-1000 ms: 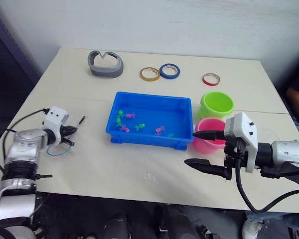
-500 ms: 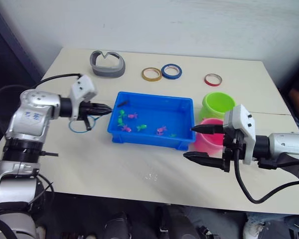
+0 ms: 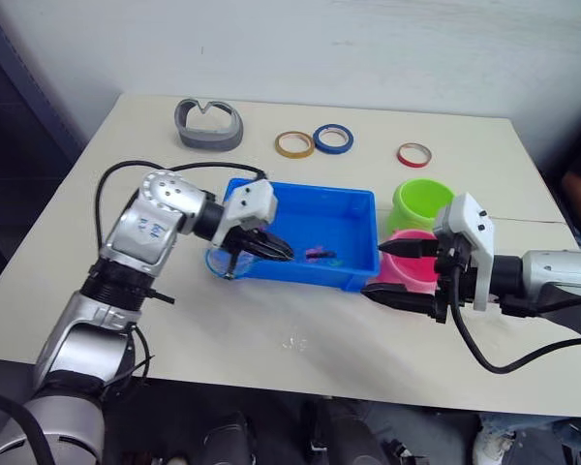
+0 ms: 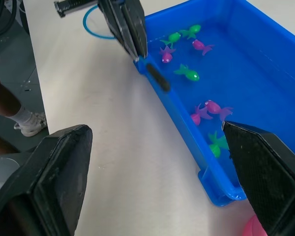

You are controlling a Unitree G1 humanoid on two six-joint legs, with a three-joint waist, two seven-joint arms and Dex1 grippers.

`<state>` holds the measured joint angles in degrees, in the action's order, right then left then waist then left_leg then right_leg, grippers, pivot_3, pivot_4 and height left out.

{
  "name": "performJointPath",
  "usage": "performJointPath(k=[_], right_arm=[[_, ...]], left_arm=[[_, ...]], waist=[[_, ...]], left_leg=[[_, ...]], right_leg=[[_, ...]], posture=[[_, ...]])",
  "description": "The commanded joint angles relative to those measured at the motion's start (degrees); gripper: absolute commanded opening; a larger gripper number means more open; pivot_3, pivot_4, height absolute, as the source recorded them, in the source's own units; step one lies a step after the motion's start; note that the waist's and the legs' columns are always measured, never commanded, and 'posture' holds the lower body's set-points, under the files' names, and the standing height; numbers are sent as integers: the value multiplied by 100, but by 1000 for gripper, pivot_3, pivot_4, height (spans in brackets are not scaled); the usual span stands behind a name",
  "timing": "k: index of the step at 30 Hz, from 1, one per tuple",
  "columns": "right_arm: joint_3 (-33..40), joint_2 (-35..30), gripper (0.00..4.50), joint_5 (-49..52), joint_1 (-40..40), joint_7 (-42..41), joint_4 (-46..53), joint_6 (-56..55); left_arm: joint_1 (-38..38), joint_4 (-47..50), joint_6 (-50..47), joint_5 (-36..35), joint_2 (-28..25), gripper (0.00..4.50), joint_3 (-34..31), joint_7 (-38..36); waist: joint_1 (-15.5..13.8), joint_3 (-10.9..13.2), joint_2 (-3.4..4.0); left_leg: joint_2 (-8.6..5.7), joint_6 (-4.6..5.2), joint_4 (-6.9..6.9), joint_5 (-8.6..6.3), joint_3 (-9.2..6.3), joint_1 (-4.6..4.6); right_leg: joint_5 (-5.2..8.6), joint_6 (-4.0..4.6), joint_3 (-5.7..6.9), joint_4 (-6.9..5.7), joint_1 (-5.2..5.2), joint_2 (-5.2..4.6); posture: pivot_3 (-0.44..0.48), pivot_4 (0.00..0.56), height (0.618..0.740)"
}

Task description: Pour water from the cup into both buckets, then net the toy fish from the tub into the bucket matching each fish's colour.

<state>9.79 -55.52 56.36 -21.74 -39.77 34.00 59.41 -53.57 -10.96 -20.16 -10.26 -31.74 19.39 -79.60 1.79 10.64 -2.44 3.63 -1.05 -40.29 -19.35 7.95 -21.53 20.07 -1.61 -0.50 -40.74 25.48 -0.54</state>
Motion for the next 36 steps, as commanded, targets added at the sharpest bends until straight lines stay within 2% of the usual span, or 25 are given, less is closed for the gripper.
performJointPath(k=[1,13,24,28,31,34,35,36], right_arm=[[11,63,4500,136,-111,146,69,121],[-200,363,4500,196,-192,383,114,237],[-213,393,4500,174,-213,420,125,222],[-196,381,3279,155,-242,394,92,196],[-204,382,1718,135,-271,382,70,184],[-218,385,346,112,-291,369,59,174],[-219,383,96,106,-291,360,60,168],[-218,382,96,103,-289,351,61,164]], left_arm=[[-218,251,115,-11,132,24,57,-107],[-668,-90,250,61,781,24,158,-20],[-651,-91,290,141,791,24,161,-85],[-636,-64,269,142,754,0,145,-109],[-635,-78,276,151,743,0,144,-106],[-646,-96,267,153,737,0,135,-102],[-646,-92,269,156,735,0,134,-105],[-645,-86,263,158,734,0,135,-106]], waist=[[9,0,1],[4,2,6],[1,3,9],[2,3,9],[1,3,9],[1,3,9],[1,3,9],[0,3,9]], left_leg=[[0,0,0,0,0,0],[0,1,-1,0,-1,-1],[0,1,-1,1,-2,-1],[0,1,-1,1,-2,-1],[0,1,-1,1,-2,-1],[0,1,-1,1,-2,-1],[0,1,-1,1,-2,-1],[0,1,-1,1,-2,-1]], right_leg=[[0,0,0,0,0,0],[0,0,-1,-2,0,1],[0,0,-1,-2,0,1],[0,0,-1,-2,0,1],[0,0,-1,-2,0,1],[0,0,-1,-2,0,1],[0,0,-1,-2,0,1],[0,0,-1,-2,0,1]], posture=[[0,150,693],[0,150,693],[0,150,693],[0,150,693],[0,150,693],[0,150,693],[0,150,693],[0,150,693]])
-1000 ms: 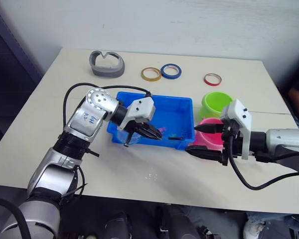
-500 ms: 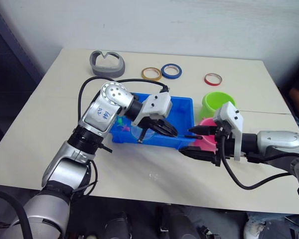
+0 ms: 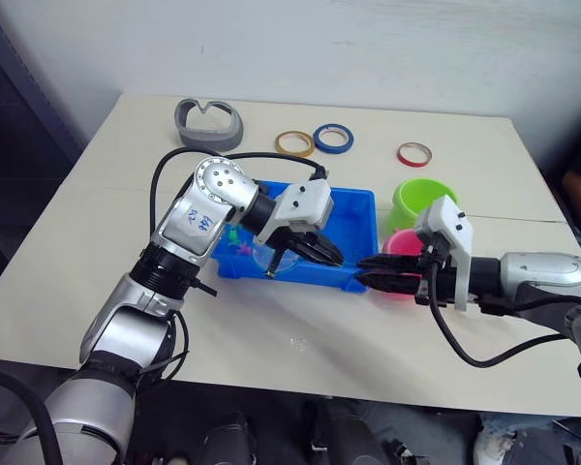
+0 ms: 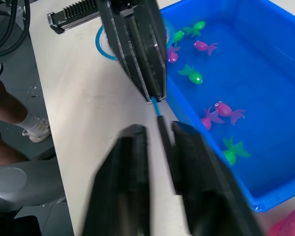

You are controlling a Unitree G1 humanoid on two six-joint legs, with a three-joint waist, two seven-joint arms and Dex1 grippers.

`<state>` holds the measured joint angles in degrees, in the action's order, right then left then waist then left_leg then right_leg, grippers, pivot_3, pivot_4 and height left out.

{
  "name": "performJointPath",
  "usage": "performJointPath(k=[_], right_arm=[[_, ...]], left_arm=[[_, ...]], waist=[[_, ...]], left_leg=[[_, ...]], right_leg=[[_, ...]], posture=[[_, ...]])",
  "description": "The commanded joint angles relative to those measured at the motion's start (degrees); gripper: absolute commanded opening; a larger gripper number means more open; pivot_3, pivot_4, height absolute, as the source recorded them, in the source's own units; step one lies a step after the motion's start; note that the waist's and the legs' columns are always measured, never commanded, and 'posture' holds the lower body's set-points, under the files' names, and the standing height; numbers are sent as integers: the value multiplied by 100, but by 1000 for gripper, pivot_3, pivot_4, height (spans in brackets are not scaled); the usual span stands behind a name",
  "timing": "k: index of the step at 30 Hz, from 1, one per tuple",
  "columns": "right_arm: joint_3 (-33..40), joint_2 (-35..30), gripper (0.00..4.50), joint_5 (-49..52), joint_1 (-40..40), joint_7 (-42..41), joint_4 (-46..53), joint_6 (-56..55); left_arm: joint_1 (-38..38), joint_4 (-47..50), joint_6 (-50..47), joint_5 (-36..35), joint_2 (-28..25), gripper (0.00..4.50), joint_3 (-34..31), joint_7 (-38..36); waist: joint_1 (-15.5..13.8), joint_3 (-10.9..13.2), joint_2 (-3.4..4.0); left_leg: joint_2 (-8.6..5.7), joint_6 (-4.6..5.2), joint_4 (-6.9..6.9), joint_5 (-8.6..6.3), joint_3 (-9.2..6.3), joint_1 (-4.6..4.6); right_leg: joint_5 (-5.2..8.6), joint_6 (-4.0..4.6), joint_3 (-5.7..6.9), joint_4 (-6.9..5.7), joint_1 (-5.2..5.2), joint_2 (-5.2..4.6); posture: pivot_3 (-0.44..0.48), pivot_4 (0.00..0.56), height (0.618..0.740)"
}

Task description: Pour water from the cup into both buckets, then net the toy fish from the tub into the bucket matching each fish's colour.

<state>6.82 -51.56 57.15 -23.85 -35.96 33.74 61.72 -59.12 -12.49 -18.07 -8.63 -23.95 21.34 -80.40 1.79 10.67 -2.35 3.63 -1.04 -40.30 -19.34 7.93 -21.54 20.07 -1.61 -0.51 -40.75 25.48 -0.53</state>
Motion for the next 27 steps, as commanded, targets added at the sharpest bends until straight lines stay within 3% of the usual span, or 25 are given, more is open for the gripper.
performJointPath(k=[1,13,18,22,27], right_arm=[[82,-15,96,23,-76,-37,87,-69],[-1,-10,96,-50,-75,-116,117,-117],[3,-27,0,-134,-82,-156,99,-179],[63,-100,0,-223,-60,-198,107,-211],[95,-162,0,-357,-85,-155,171,-277]], left_arm=[[-89,73,49,-3,-45,0,-59,-27],[-107,64,-122,1,-97,0,-46,-73],[-111,59,-384,-33,-113,1923,-90,-28],[-271,-150,-711,-209,-209,3596,-520,265],[-374,-460,-1187,-556,-863,3596,-1396,478]], waist=[[0,0,0],[1,0,0],[5,0,1],[-1,1,1],[92,3,5]], left_leg=[[0,0,0,0,0,0],[0,0,0,0,0,0],[0,0,0,0,0,0],[0,0,0,0,-1,-1],[3,-4,1,3,-1,0]], right_leg=[[0,0,0,0,0,0],[0,0,0,0,0,0],[0,0,0,0,0,0],[0,0,0,2,0,-1],[0,0,0,-4,3,3]], posture=[[0,150,693],[0,150,693],[0,150,693],[0,150,693],[0,150,693]])
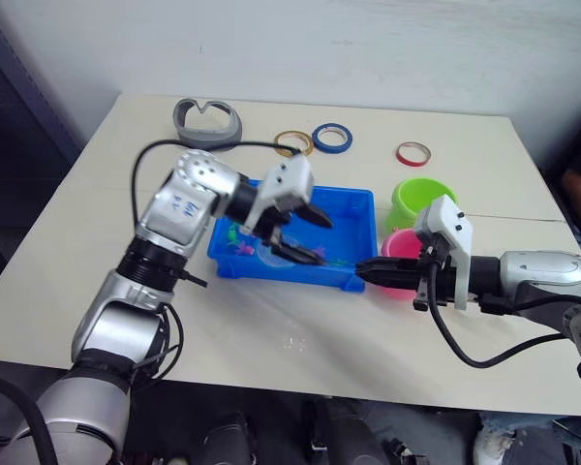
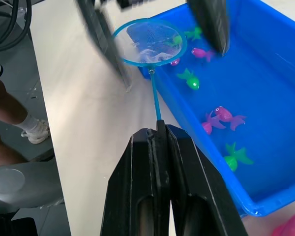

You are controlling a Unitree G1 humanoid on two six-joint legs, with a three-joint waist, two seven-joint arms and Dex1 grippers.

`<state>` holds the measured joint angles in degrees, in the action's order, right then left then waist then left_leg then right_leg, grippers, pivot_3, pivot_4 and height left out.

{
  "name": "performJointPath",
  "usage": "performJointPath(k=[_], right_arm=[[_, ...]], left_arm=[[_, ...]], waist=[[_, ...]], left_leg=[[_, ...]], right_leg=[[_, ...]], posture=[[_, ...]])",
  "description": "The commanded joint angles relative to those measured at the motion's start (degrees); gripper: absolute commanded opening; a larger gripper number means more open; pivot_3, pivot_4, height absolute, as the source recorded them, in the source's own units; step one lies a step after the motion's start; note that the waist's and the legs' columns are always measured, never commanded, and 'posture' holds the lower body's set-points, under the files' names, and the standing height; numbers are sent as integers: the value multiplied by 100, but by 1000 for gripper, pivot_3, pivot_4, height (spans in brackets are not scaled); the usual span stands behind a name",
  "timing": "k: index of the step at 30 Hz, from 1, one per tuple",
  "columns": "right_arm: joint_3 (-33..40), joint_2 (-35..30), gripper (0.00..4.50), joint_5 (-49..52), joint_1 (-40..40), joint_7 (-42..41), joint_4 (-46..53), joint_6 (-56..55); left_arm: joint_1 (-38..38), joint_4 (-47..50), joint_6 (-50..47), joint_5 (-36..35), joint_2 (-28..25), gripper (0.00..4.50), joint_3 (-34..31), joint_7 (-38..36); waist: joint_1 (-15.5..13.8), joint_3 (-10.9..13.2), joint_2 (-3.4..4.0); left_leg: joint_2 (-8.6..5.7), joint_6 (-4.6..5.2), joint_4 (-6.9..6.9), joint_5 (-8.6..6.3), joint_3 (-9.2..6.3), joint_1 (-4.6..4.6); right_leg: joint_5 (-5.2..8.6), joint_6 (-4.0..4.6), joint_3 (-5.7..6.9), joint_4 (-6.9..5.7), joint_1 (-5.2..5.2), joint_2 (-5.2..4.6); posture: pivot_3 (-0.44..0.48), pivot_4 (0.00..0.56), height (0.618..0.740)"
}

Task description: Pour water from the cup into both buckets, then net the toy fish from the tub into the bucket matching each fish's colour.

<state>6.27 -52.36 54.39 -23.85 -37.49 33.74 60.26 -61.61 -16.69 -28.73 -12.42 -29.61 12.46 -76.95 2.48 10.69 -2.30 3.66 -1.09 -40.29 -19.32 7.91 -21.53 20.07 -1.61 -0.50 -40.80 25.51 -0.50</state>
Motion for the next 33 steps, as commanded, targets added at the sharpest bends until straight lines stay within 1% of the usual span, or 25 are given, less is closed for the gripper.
performJointPath(k=[1,3,6,9,11,13,17,22,28,33], right_arm=[[66,-64,0,-169,-157,52,167,-145],[-85,28,0,-283,-302,185,169,-128],[-195,59,0,-537,-440,283,127,-202],[-193,-17,0,-825,-553,324,-6,-254],[-107,-94,0,-995,-635,330,-95,-306],[3,-147,0,-1180,-602,358,-142,-410],[319,-234,0,-1459,-424,508,-157,-481],[574,-371,0,-1743,-223,553,-92,-540],[403,-699,0,-2201,194,214,21,-983],[3,-794,0,-2744,266,73,-77,-1445]], left_arm=[[-130,-117,-192,-222,-431,3596,-638,166],[-111,-262,-321,-311,-681,3596,-863,181],[70,-511,-112,-148,-1142,3596,-1027,272],[271,-792,55,-96,-1382,3596,-1089,307],[454,-771,174,-60,-1470,3596,-1044,272],[644,-573,178,-104,-1484,3596,-1030,278],[746,-236,-23,-235,-1489,3596,-1084,332],[781,-175,-23,-297,-1576,3596,-1192,342],[837,-53,48,-286,-1538,3596,-1119,350],[831,-31,126,-252,-1473,3596,-1069,376]], waist=[[37,1,1],[47,1,2],[57,1,2],[49,1,2],[46,1,2],[41,1,2],[17,1,2],[-8,1,2],[-1,1,2],[18,1,2]], left_leg=[[0,-2,2,1,0,1],[0,-3,1,2,-2,2],[-2,-1,-3,3,-2,1],[-2,-1,-1,3,-2,0],[-2,-1,-2,3,-1,0],[-3,0,-2,3,-1,0],[-2,0,-2,3,-2,-6],[-3,0,-2,3,-1,-8],[-3,-1,-2,3,0,-7],[-2,-1,-3,3,0,-5]], right_leg=[[0,0,0,-1,0,0],[0,0,1,-4,0,-2],[0,0,2,-6,0,-5],[1,2,3,-4,0,-5],[1,2,3,-4,1,-7],[1,2,4,-4,1,-8],[1,2,5,-2,5,-8],[1,3,4,-1,6,-7],[1,3,4,-3,6,-5],[1,3,3,-6,6,-5]], posture=[[0,150,693],[0,150,693],[0,150,693],[0,150,693],[0,150,693],[0,150,693],[0,150,693],[0,150,693],[0,150,693],[0,150,693]])
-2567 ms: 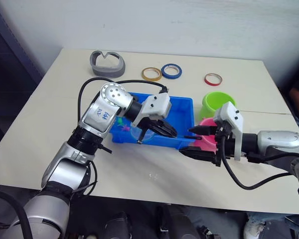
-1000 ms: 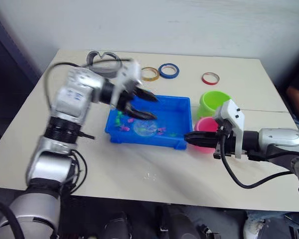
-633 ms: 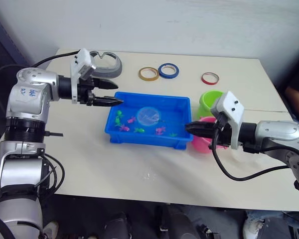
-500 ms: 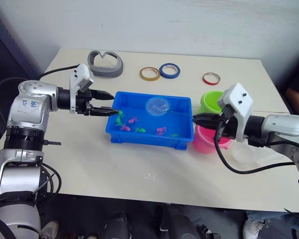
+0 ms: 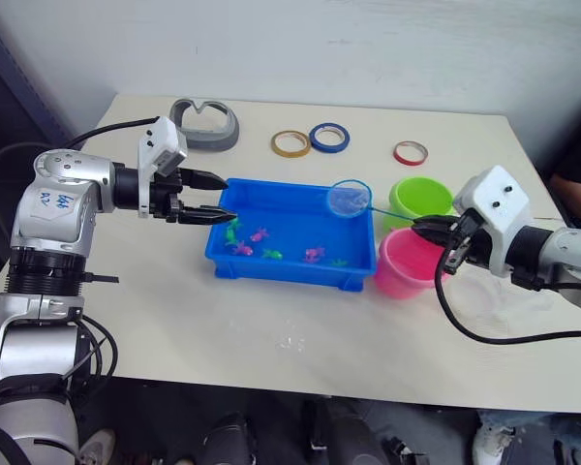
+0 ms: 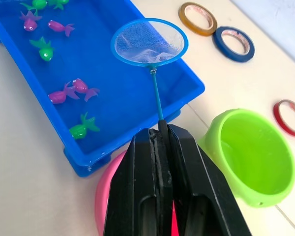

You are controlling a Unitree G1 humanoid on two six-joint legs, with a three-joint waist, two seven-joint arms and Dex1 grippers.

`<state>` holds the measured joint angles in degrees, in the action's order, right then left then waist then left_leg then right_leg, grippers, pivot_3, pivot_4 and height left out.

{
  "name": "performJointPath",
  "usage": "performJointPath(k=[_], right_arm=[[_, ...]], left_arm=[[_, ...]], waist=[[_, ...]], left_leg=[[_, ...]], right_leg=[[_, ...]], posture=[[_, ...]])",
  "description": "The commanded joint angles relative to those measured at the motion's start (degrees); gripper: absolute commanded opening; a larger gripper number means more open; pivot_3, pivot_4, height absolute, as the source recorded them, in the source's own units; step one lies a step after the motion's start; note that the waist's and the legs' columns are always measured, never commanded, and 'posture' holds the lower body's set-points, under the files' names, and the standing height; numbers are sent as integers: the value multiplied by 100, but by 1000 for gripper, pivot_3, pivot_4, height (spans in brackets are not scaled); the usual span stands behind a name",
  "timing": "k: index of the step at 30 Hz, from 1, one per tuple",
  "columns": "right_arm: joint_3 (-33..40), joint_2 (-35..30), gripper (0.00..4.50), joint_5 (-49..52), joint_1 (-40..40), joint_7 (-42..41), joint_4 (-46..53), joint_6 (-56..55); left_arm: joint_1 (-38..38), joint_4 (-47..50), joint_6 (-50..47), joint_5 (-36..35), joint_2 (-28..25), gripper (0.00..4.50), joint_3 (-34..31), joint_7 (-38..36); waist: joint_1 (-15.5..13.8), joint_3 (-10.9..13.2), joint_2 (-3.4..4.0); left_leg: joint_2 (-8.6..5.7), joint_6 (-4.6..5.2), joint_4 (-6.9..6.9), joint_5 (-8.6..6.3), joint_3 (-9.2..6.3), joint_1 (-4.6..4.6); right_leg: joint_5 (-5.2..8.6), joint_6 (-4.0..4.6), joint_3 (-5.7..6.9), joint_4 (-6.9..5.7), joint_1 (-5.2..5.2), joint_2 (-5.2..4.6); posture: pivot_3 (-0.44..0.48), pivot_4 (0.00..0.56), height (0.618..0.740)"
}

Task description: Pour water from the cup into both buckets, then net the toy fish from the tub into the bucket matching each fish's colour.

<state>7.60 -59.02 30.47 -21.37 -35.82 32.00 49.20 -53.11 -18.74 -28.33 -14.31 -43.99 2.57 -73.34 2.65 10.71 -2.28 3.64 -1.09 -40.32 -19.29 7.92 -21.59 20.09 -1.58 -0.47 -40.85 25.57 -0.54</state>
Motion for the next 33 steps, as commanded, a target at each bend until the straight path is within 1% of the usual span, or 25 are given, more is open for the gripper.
performJointPath(k=[1,6,10,13,17,19,22,33], right_arm=[[-191,-128,0,-432,20,-105,85,-397],[-625,-125,0,-998,-44,-167,-20,-704],[-1127,-97,0,-1616,-122,-130,-227,-916],[-1312,-65,0,-1908,-119,-159,-309,-1023],[-1497,-17,0,-2234,-103,-205,-396,-1178],[-1606,-44,0,-2445,-49,-261,-471,-1376],[-1666,-22,0,-2589,-8,-365,-501,-1539],[-1895,193,0,-3030,70,-637,-492,-1731]], left_arm=[[-15,187,81,-69,-32,3596,-80,17],[31,199,97,-68,-63,3596,-77,-11],[95,245,111,-47,-77,3596,-52,-12],[134,314,57,-69,-110,3596,-46,-38],[209,438,-23,-52,-214,3596,-11,-125],[379,642,-75,-75,-411,3596,81,-404],[459,738,-58,10,-573,3596,207,-556],[451,776,-120,12,-666,3596,227,-472]], waist=[[2,0,0],[14,0,0],[37,0,0],[36,1,1],[39,1,1],[60,1,1],[49,4,6],[50,4,6]], left_leg=[[0,0,0,0,0,0],[0,0,0,0,0,0],[0,0,-1,0,2,2],[0,0,-3,0,3,2],[0,0,-3,0,3,2],[0,0,-4,0,3,2],[0,-1,-4,1,6,5],[1,-1,-20,0,3,3]], right_leg=[[0,0,0,0,0,0],[0,0,0,1,0,0],[0,0,-1,-2,0,-1],[0,0,-1,-3,1,-1],[0,1,-1,-3,1,-1],[0,1,-1,-4,1,0],[3,5,-2,-11,2,0],[3,6,-1,-18,1,0]], posture=[[0,150,693],[0,150,693],[0,150,693],[0,150,693],[0,150,693],[0,150,693],[0,150,693],[0,150,693]])
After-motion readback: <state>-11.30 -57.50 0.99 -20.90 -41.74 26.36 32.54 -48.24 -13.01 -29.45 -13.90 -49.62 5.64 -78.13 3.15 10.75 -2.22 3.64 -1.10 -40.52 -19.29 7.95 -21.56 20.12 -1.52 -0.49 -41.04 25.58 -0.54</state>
